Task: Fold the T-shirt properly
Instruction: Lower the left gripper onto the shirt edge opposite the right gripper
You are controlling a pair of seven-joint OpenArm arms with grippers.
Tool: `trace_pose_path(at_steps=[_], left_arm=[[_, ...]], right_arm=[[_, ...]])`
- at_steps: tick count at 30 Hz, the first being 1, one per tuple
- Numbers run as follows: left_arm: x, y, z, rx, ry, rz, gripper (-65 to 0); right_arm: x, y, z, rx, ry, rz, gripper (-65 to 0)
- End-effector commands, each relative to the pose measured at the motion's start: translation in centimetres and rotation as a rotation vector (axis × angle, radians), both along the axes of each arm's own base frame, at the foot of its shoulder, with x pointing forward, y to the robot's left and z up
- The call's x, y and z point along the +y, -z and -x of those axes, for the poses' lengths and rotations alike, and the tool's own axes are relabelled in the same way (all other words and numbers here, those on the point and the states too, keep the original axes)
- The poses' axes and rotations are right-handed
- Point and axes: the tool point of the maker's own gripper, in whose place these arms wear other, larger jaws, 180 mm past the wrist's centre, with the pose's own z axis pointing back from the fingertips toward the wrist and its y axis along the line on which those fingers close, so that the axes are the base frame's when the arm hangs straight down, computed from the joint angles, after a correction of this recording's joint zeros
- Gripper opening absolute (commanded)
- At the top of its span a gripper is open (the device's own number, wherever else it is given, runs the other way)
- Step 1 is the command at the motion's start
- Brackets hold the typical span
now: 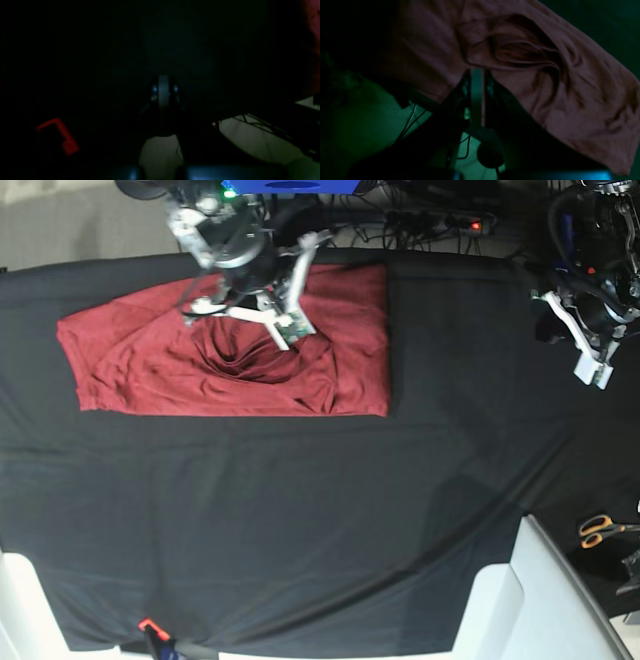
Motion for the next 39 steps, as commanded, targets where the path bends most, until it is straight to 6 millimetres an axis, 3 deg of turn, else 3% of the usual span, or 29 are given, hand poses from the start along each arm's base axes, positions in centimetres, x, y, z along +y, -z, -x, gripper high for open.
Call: trace_pose_path(at_steps=[1, 3, 6, 11, 15, 21, 27, 34, 39], left_arm=[[-1.8, -0.6, -0.3, -0.027, 0.054, 0.026, -65.0], [-5.0, -0.4, 0.2, -0.031, 0.105, 0.068, -65.0], [-8.9, -0.7, 0.7, -0.044, 0.146, 0.123, -65.0], [-11.1, 0.3, 1.2, 0.083, 0.159, 0.124, -65.0], [-12.9, 0.3, 1.0, 0.099, 0.17, 0.15, -65.0], [-15.7, -0.8, -0.6, 0.072, 0.278, 0.157, -65.0], [-18.6, -1.4, -2.0, 0.067, 0.305, 0.196, -65.0], [-20.3, -1.3, -2.1, 0.085, 0.276, 0.244, -65.0], [-21.6, 0.3, -1.2, 0.146, 0.26, 0.294, -65.0]], right_arm=[[0.0, -0.5, -0.4, -0.02, 0.008, -0.006, -62.7], [-0.7, -0.5, -1.0, -0.027, 0.028, 0.004, -64.5], [-4.8, -0.2, -3.1, -0.04, 0.156, 0.048, -64.8], [-13.3, -0.2, -5.6, -0.064, 0.381, 0.139, -64.8], [-17.5, -0.2, -5.8, -0.022, 0.475, 0.2, -64.8], [-18.9, -0.1, -5.8, 0.042, 0.51, 0.184, -64.8], [-18.9, 0.8, -4.6, 0.1, 0.524, 0.14, -64.8], [-19.2, 1.4, -3.1, 0.129, 0.542, 0.141, -64.8], [-19.2, 1.7, -2.5, 0.145, 0.547, 0.141, -64.8]])
